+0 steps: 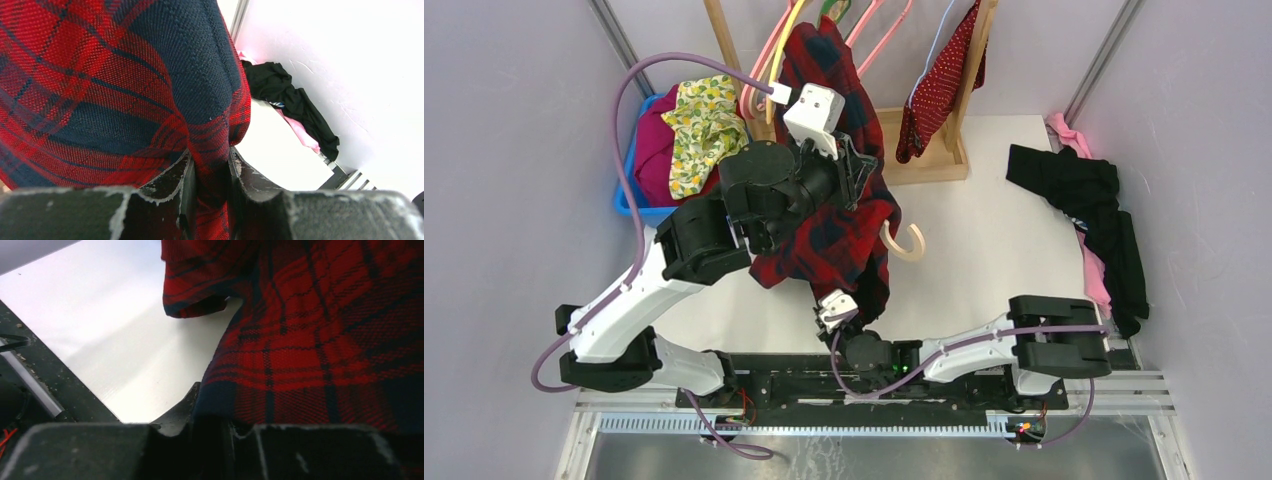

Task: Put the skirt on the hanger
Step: Hang the skirt on the hanger.

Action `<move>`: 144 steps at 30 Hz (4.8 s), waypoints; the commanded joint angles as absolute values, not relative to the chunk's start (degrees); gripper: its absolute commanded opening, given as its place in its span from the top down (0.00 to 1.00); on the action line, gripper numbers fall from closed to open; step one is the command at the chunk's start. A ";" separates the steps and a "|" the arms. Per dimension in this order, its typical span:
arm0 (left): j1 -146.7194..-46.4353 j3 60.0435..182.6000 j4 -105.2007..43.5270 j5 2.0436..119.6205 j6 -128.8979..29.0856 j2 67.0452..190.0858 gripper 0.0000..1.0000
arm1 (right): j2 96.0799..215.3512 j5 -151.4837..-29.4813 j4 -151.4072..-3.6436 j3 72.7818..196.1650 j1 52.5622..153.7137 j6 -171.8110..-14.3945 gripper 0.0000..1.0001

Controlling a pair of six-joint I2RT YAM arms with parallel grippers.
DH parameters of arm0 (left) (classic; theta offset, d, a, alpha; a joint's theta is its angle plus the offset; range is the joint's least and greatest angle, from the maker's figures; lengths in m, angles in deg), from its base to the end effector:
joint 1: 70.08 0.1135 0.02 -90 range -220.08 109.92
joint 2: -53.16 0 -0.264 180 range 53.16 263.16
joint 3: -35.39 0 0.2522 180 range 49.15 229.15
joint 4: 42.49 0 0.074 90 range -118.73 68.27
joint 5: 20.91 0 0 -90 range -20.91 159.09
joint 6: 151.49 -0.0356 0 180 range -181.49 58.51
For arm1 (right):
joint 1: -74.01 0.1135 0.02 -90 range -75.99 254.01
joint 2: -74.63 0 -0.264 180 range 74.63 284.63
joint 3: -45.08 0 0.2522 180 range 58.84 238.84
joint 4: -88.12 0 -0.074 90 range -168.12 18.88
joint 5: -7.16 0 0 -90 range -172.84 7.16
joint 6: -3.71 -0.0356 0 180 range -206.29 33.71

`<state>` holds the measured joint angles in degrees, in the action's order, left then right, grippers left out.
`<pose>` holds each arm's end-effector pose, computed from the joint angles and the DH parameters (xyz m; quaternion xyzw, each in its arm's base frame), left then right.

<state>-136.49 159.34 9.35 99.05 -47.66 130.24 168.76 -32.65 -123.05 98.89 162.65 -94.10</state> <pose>0.1115 -0.2108 0.5458 0.1588 0.7158 -0.2750 0.6220 0.0351 0.3261 0.1982 -0.2376 0.7032 0.2229 0.6320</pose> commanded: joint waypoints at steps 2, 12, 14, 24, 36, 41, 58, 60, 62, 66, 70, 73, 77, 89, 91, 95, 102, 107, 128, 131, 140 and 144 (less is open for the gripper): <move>-136.80 159.53 2.88 101.32 -50.47 126.66 0.97 | 159.50 -37.70 -122.97 96.37 162.81 -94.04 0.89; -136.79 159.30 4.06 103.37 -51.31 126.42 0.97 | 142.29 -48.25 -116.75 91.17 165.50 -91.81 0.99; -136.76 159.51 4.45 103.56 -51.37 126.46 0.97 | 139.00 -49.32 -114.47 90.58 165.97 -91.93 0.99; -136.70 160.28 5.64 103.33 -51.54 126.84 0.97 | 127.85 -49.79 -98.25 90.71 167.15 -93.50 0.99; -135.82 172.80 20.13 97.95 -48.33 134.43 0.97 | 107.97 -38.39 -70.95 93.78 167.17 -94.22 0.99; -134.17 176.42 24.44 93.69 -47.23 137.24 0.97 | 105.45 -37.92 -62.58 98.36 167.13 -94.44 0.99; -131.42 171.31 21.56 83.45 -46.21 134.99 0.97 | 99.49 -25.34 -44.40 112.32 167.15 -93.44 0.98; -130.82 170.49 20.25 80.43 -45.39 134.37 0.97 | 100.24 -23.05 -42.34 113.86 167.17 -93.83 0.98; -130.20 169.29 18.65 77.52 -44.35 133.63 0.97 | 101.29 -22.28 -41.73 114.59 167.18 -93.61 0.99; -128.98 165.32 14.61 72.48 -41.91 131.50 0.97 | 103.88 -20.80 -41.53 114.92 167.15 -93.50 0.99; -127.23 158.58 9.36 69.24 -38.91 127.50 0.97 | 105.89 -17.85 -41.52 114.27 167.06 -93.57 0.98; -125.31 151.22 4.61 66.23 -36.11 124.06 0.97 | 106.87 -15.99 -41.81 113.52 166.76 -93.53 0.98; -123.26 144.01 -0.43 61.81 -33.17 120.86 0.97 | 109.67 -16.47 -43.65 113.07 162.99 -92.49 0.99; -116.46 124.82 -15.97 54.03 -27.09 112.26 0.97 | 119.97 -51.45 -54.32 111.09 132.92 -92.88 0.98; -115.02 120.28 -22.29 52.24 -25.75 110.11 0.97 | 121.91 -57.74 -56.62 110.24 129.34 -93.50 0.98; -111.78 111.95 -31.91 49.01 -22.62 107.06 0.97 | 125.08 -69.31 -61.52 108.07 122.32 -95.34 0.98; -108.71 97.30 -53.29 44.55 -13.56 104.28 0.97 | 132.00 -88.49 -68.12 105.54 111.55 -98.98 0.98; -107.73 88.89 -71.05 42.77 -7.15 104.05 0.97 | 135.49 -92.85 -68.91 105.81 107.50 -100.12 0.98; -111.09 78.68 -127.84 43.74 15.35 127.52 0.97 | 137.11 -98.62 -43.51 128.03 94.36 -93.96 0.98; -111.73 76.94 -127.86 44.19 14.14 128.34 0.97 | 141.22 -100.13 -42.73 128.45 94.35 -93.68 0.98; -111.78 74.70 -127.87 45.32 13.16 129.25 0.97 | 155.07 -110.47 -61.46 117.79 94.49 -100.49 0.94; -111.90 71.09 -127.82 49.09 11.79 130.63 0.97 | 159.45 -113.49 -66.80 115.56 94.91 -101.80 0.94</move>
<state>-110.90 73.07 -115.63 46.77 11.81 129.98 157.51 -109.80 -55.51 116.42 94.90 -99.48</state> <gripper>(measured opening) 0.288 0.066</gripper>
